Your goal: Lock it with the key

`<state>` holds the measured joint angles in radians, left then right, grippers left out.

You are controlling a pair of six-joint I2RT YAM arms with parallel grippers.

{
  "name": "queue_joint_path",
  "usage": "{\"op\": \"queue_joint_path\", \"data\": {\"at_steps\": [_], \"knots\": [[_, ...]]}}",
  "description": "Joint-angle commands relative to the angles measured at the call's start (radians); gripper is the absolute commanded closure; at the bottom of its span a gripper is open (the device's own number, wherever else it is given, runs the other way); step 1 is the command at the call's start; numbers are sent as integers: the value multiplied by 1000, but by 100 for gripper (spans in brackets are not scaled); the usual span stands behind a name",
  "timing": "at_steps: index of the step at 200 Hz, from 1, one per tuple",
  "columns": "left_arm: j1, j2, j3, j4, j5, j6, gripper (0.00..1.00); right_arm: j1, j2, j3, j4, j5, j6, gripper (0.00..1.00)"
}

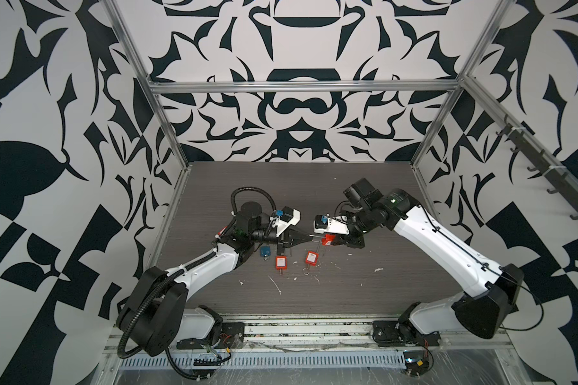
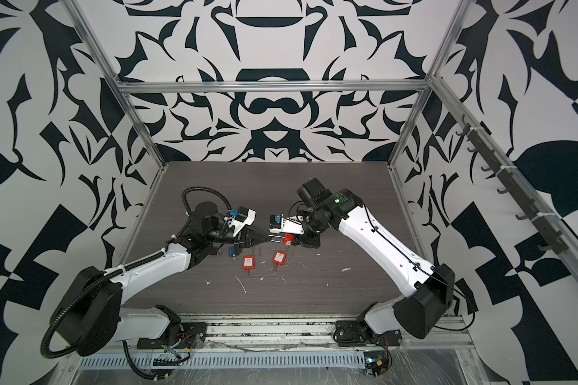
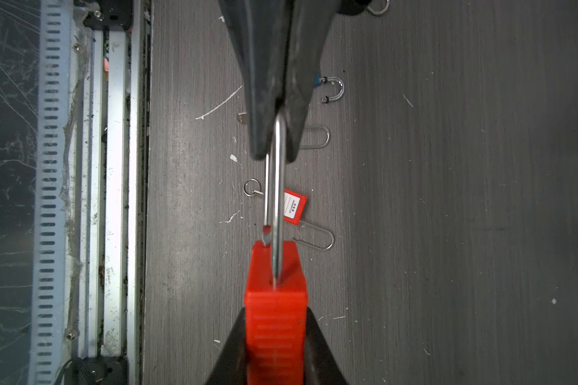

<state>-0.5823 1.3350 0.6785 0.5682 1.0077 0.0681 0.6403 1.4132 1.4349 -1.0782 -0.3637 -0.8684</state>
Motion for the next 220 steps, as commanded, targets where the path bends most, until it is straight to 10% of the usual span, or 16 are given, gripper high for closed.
{"op": "queue_joint_path", "data": {"at_steps": [1,128,220], "knots": [[-28,7,38,-16,33,-7,100,25,-46,10,219,-87,-38,79],[-41,-53,36,-73,38,159,100,24,24,115,45,-235,-25,79],[-24,22,-33,269,-12,-109,100,25,6,122,117,-204,23,65]]}}
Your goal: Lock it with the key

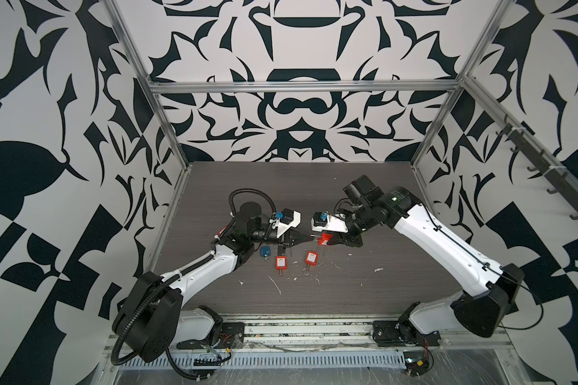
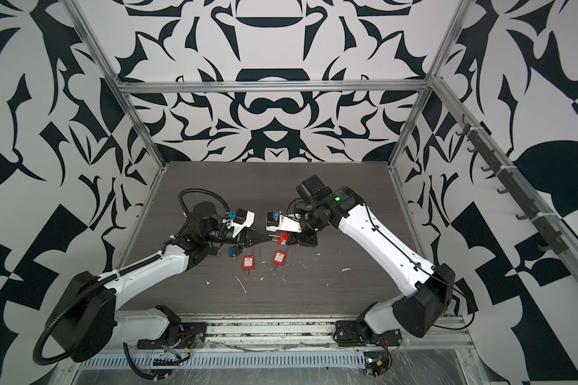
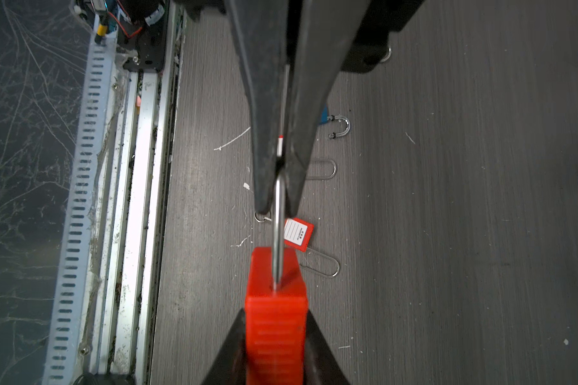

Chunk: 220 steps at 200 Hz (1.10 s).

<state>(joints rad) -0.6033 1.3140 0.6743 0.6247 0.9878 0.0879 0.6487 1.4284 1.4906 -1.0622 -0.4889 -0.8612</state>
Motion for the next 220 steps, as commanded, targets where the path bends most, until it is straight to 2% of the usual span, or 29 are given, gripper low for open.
{"op": "queue_joint_path", "data": {"at_steps": [1,5,12,22,36,41,44,90,111,132,159,220], "knots": [[-1,46,-28,222,8,-135,100,18,-10,67,99,-78,16,65],[5,57,-32,261,8,-160,100,18,-12,69,91,-73,16,62],[17,77,-36,329,12,-207,100,17,-15,71,76,-54,16,51],[36,111,-38,437,16,-273,100,17,-24,76,57,-25,31,24],[55,156,-28,538,31,-347,100,17,-48,86,35,-28,50,13],[57,169,-22,554,36,-363,100,18,-58,93,25,-30,55,4],[56,174,-18,562,37,-368,100,17,-65,96,19,-30,58,2],[57,199,4,577,38,-387,100,-12,-158,136,-128,95,119,2],[57,190,-2,559,38,-382,100,-57,-131,201,-267,117,112,8],[55,182,-9,550,38,-377,100,-119,-131,180,-263,172,93,13],[47,167,-16,544,33,-378,100,-204,-101,154,-244,99,81,23],[16,138,-17,498,40,-355,100,-205,-14,98,-193,48,104,27]]}}
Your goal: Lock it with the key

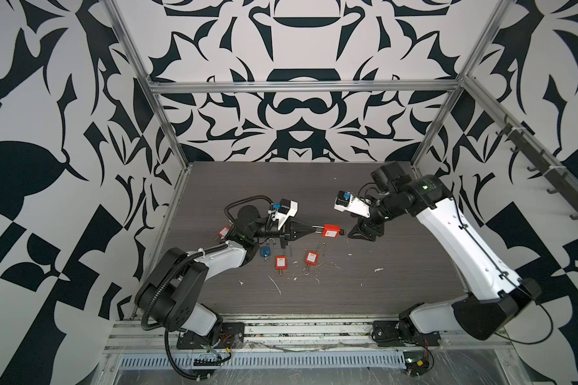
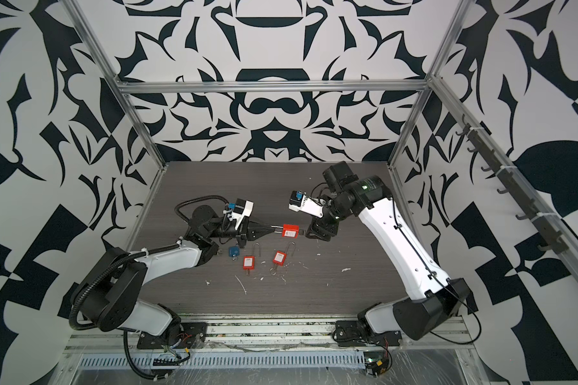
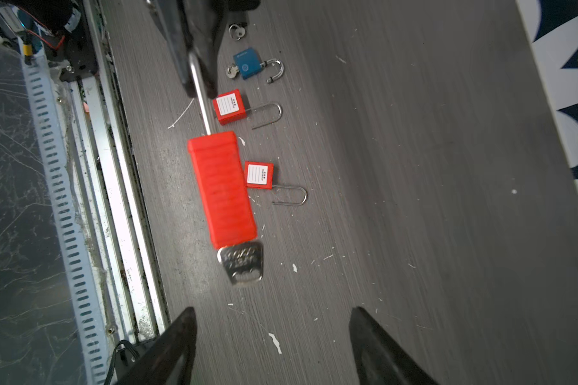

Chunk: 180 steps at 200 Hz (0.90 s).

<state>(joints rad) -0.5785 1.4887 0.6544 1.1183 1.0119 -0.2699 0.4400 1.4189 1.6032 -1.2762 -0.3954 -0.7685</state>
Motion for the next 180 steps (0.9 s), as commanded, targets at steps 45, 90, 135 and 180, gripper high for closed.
{"op": "queue_joint_path", "data": {"at_steps": [45,90,135,180], "knots": [[-11,-55,5,-16,28,1,100,2,26,-23,31,-71,9,31],[-18,-52,15,-31,28,-1,100,5,-17,-127,199,-43,41,35],[-18,-67,43,-134,13,50,100,13,-114,-216,194,-49,-94,40],[-18,-102,73,-276,34,138,100,14,-143,-196,70,-63,-172,55]]}}
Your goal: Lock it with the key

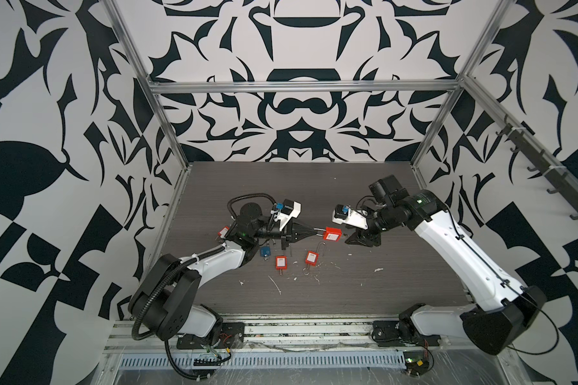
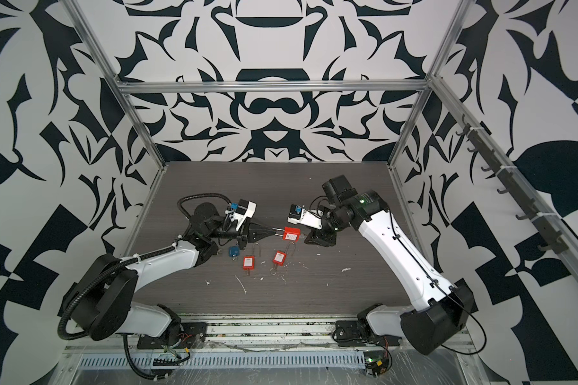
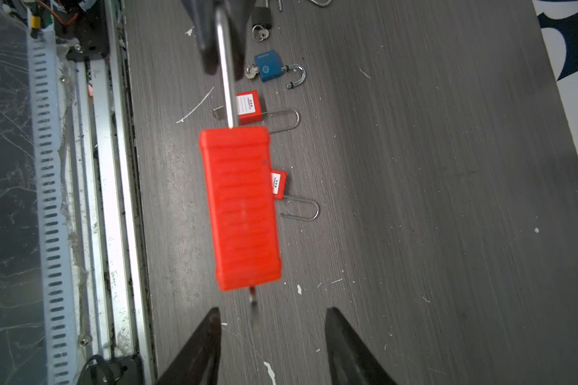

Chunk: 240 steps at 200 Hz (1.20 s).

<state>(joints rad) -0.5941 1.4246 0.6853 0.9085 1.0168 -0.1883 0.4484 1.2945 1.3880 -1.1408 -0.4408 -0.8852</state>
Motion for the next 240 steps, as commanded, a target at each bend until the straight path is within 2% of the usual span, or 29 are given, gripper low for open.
{"op": "queue_joint_path", "data": {"at_steps": [1,31,133,183,227,240], "knots": [[-3,-38,42,-67,29,57,100,6,-19,20,-66,-18,-55,55],[-7,-36,51,-89,44,64,100,17,-22,20,-49,-23,-67,62],[-25,-55,86,-234,56,157,100,52,14,19,-31,-73,-68,74],[-24,-64,105,-309,58,207,100,52,17,8,-41,-99,-67,86],[-23,-67,106,-330,52,227,100,53,10,-7,-39,-95,-74,91],[-24,-68,106,-330,51,227,100,52,12,-9,-42,-93,-78,96]]}}
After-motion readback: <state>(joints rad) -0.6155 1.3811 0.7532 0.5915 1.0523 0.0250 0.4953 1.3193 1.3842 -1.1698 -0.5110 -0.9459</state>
